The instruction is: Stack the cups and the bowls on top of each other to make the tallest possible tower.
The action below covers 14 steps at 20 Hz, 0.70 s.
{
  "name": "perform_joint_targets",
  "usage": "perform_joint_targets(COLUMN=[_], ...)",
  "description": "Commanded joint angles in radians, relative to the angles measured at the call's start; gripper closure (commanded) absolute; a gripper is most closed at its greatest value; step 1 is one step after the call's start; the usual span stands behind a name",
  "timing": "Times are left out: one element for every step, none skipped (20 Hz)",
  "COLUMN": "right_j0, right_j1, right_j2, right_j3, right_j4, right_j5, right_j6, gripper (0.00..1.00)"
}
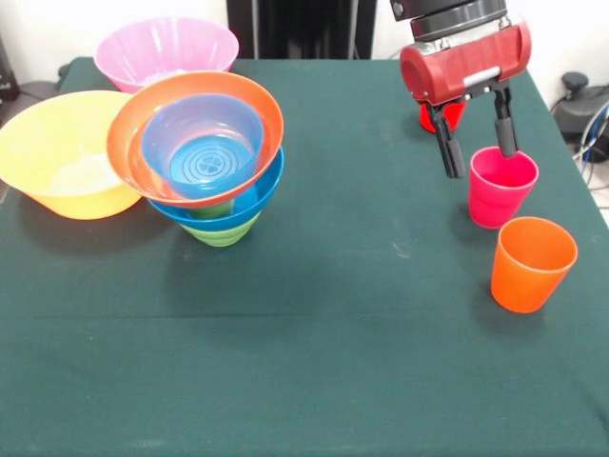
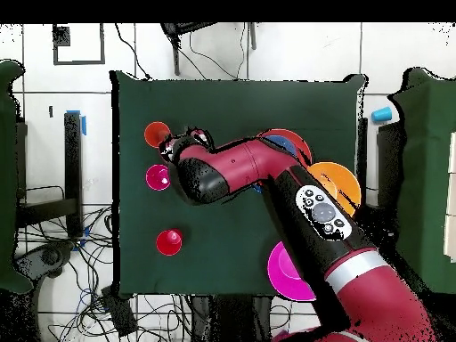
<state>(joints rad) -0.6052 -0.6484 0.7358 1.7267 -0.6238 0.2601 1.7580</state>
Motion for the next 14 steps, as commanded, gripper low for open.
perform_joint_targets(right_j0=[0.038,0.038,0.039,0.041,0.041,0.041,0.039,0.039,0.038,0.037,0.038,0.039,0.040,0.043], right_j1=[0.060,0.069,0.074,0.080,0.080,0.084,0.082,0.083,0.080,0.078,0.078,0.076,0.077,0.079], right_j2=[-0.084,-0.084,-0.086,-0.087,-0.087,-0.088,-0.086,-0.086,-0.085,-0.083,-0.084,-0.083,-0.084,-0.087], right_j3=[-0.004,-0.006,-0.008,-0.012,-0.011,-0.015,-0.014,-0.015,-0.015,-0.014,-0.015,-0.017,-0.019,-0.021], right_j4=[-0.016,-0.017,-0.018,-0.019,-0.019,-0.019,-0.018,-0.017,-0.015,-0.013,-0.013,-0.011,-0.011,-0.011], right_j5=[-0.042,-0.041,-0.042,-0.034,-0.031,-0.023,-0.020,-0.016,-0.010,-0.004,-0.003,0.002,0.003,0.008], right_j6=[0.099,0.095,0.094,0.088,0.086,0.080,0.077,0.075,0.073,0.070,0.070,0.069,0.069,0.068], gripper=[0.00,0.00,0.00,0.00,0.00,0.00,0.00,0.00,0.00,0.00,0.00,0.00,0.00,0.00])
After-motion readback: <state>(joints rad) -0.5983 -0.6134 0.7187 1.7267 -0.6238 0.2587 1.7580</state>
